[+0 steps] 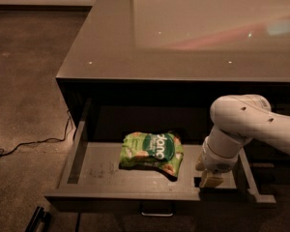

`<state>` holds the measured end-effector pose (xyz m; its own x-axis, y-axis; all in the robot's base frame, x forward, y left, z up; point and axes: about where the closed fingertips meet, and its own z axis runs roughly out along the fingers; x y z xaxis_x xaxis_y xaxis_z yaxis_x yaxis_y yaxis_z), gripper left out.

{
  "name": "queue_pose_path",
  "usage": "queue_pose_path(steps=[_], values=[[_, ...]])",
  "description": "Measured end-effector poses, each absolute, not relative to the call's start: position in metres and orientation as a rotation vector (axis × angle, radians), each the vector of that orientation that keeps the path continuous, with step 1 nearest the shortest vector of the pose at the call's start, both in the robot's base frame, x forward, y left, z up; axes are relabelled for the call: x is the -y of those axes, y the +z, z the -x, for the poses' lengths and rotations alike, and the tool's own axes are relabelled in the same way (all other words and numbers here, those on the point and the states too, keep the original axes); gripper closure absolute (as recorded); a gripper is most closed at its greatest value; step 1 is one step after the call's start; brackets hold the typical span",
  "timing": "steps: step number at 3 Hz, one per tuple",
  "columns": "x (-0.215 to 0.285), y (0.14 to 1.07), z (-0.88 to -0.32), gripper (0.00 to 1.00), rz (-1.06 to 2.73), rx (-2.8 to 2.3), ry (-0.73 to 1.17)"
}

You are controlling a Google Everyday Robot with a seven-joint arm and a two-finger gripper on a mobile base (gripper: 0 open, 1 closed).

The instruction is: Open top drawer

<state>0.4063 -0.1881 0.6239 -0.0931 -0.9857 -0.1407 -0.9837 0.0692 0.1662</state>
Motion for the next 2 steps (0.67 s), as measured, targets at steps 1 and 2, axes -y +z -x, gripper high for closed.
queue_pose_path(steps=[1,2], values=[[0.1881,0.6239,-0.4063,0.00,-2.109,2.290,-0.343],[0.1881,0.6239,-0.4063,0.00,-2.109,2.290,-0.343]])
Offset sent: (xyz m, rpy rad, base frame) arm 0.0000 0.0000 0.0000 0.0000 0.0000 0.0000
